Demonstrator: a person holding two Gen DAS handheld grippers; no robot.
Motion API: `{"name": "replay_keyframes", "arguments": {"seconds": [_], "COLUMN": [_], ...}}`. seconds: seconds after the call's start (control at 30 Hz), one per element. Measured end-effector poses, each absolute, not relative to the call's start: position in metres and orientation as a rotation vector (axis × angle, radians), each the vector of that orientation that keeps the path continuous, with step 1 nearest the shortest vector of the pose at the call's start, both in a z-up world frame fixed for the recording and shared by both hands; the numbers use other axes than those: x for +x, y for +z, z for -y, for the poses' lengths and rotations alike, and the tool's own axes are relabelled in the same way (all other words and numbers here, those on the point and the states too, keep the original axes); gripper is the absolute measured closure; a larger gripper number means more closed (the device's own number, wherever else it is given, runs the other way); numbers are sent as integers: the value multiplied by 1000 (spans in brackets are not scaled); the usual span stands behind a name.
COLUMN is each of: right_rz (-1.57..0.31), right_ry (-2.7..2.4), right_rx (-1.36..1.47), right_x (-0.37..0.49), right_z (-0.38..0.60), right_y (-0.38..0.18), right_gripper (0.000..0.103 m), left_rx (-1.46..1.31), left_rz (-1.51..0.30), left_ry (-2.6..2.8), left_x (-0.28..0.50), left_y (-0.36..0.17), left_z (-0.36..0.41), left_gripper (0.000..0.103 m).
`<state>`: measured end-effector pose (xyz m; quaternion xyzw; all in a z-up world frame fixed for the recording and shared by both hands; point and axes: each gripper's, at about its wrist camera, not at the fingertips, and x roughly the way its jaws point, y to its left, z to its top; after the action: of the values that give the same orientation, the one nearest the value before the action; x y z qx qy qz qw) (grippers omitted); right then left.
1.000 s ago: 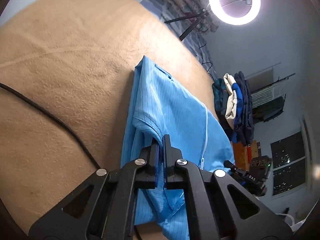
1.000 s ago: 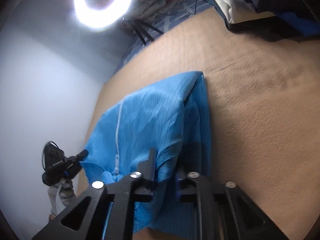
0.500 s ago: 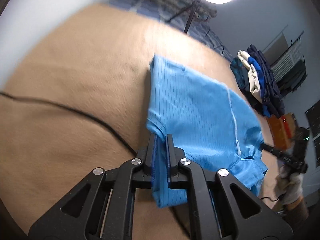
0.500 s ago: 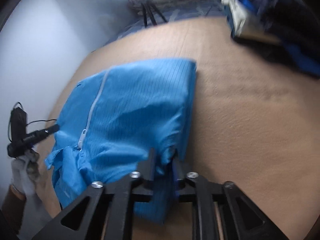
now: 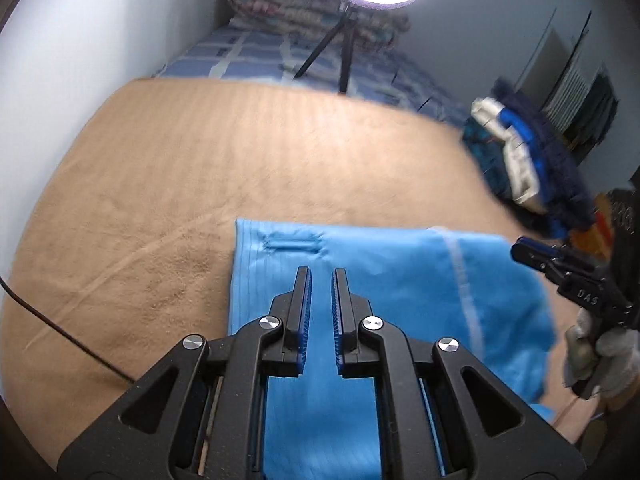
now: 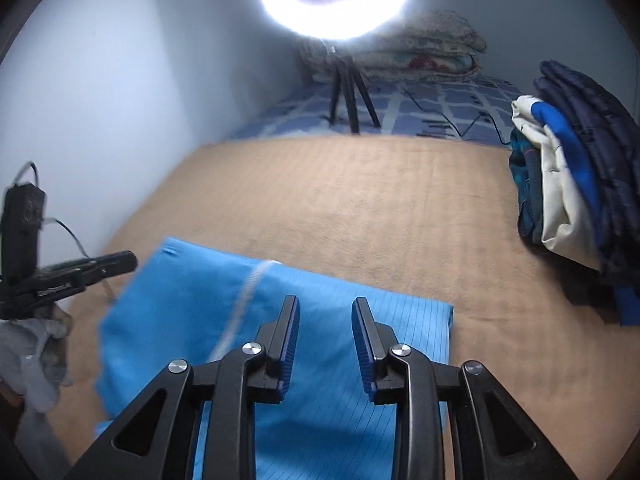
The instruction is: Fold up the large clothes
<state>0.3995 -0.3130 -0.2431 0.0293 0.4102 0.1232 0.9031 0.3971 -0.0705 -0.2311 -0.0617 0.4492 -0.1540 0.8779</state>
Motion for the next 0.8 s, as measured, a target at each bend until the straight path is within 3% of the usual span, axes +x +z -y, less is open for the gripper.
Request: {"name": "replay_keyframes", "arguments": {"seconds": [0.17,0.33,0.57,0.67,0.8], "right_rz": [-973,-994,-902,-932,-992], "right_ry": [192,193,447,588,746], "right_rx": [30,67,52,45,62], "right_x": [411,411,321,282,252], "right_z": [319,328,319,303,276], "right_y": [-289,-285,-228,-221,-231], "right_gripper": [76,75,75,75,84], "left_rx": [-142,-162,-215,-219,-151], "left_rz": [-996,-986,-872,-880,-902], "left_ry": [-296,-316,-478,-560,-621], "left_x": [407,393,272,220,187], "left_y": [-282,-258,-199,-197,-209], "left_z": [65,56,38,46,74], "left_gripper": [96,96,96,96,96]}}
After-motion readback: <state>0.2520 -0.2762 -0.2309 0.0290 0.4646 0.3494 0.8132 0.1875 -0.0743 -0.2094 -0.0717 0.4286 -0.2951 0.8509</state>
